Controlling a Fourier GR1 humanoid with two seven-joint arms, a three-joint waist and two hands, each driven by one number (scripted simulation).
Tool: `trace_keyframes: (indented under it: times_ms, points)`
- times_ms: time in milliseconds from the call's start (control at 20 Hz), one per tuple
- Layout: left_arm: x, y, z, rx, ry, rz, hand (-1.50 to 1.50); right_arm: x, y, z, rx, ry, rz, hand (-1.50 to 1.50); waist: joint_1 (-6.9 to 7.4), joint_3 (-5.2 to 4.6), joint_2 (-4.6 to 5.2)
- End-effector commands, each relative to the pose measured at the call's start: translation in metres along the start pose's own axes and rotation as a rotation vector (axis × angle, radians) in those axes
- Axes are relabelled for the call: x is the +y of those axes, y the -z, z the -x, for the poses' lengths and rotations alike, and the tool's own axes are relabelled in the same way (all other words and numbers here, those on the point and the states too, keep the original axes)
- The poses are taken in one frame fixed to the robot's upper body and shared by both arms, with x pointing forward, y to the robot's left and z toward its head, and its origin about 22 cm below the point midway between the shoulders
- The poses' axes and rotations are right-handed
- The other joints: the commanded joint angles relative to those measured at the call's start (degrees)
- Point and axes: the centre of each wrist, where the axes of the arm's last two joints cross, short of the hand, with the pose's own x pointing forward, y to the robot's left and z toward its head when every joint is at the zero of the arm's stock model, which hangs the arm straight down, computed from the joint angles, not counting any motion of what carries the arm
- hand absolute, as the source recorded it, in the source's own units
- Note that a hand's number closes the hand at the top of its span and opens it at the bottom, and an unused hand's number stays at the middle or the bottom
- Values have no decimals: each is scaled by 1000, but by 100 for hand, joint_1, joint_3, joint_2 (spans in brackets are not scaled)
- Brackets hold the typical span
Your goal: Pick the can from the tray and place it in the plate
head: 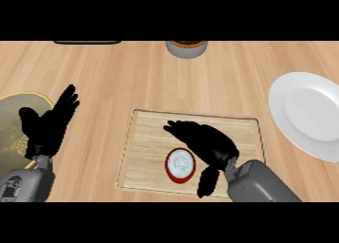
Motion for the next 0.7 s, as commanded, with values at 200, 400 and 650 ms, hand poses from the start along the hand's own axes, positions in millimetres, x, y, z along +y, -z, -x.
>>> trace_keyframes:
  times_ms: [200,400,650]
  points:
    - [-6,12,5,9,-5,-10,0,9,24,5,31,-45,-21,-150,-8,0,6]
    - [6,-2,3,-13,3,-12,0,6,17,10,32,-75,-62,-150,-6,0,0]
    - [13,5,-14,3,7,-10,0,30,32,-12,-71,-112,-171,150,7,1,2]
